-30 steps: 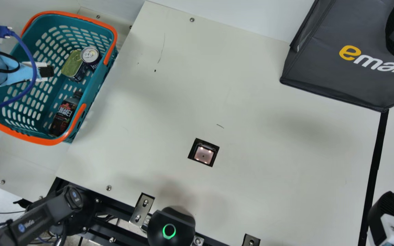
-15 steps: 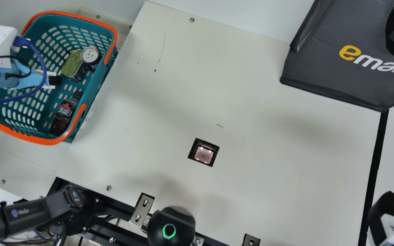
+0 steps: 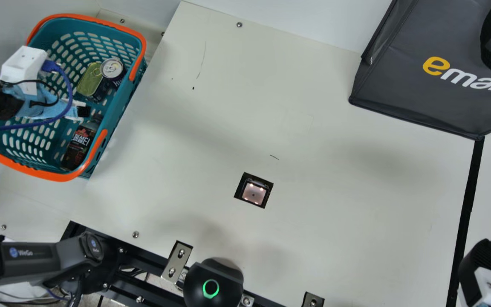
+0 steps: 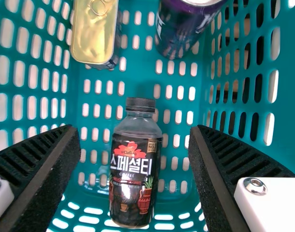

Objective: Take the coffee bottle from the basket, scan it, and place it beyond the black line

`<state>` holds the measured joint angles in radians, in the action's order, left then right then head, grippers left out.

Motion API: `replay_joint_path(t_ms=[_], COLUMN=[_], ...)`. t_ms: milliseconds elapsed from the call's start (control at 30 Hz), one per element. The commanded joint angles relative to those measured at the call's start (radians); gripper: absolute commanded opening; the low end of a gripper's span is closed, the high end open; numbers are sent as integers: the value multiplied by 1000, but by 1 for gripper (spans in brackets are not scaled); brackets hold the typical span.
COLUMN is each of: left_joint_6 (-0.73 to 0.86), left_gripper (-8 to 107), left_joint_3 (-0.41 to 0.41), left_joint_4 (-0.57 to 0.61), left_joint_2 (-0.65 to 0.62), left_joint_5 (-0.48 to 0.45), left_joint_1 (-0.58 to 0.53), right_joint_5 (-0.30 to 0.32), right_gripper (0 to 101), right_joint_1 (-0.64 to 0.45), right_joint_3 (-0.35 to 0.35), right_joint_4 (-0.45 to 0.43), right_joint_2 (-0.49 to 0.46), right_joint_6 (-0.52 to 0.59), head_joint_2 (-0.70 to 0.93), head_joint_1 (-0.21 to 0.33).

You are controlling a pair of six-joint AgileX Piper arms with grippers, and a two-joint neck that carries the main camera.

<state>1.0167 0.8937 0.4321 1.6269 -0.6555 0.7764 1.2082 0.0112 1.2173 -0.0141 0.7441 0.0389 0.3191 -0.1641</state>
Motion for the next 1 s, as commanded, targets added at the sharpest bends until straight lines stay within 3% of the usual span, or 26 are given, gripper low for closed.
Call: replay_joint_path(t_ms=[0, 967], left_joint_6=[6, 120], left_gripper=[90, 90], left_joint_3=[-4, -46], left_joint_4=[3, 97], left_joint_2=[14, 219], left_joint_5=[22, 219], left_joint_1=[-4, -74], right_joint_5=[0, 0], right_gripper=[91, 91], right_joint_1=[0, 0], right_joint_3=[0, 0], right_joint_4=[0, 0], right_joint_2=[0, 0], right_joint_6=[0, 0], head_joint_2=[2, 2], head_joint_1=[26, 26])
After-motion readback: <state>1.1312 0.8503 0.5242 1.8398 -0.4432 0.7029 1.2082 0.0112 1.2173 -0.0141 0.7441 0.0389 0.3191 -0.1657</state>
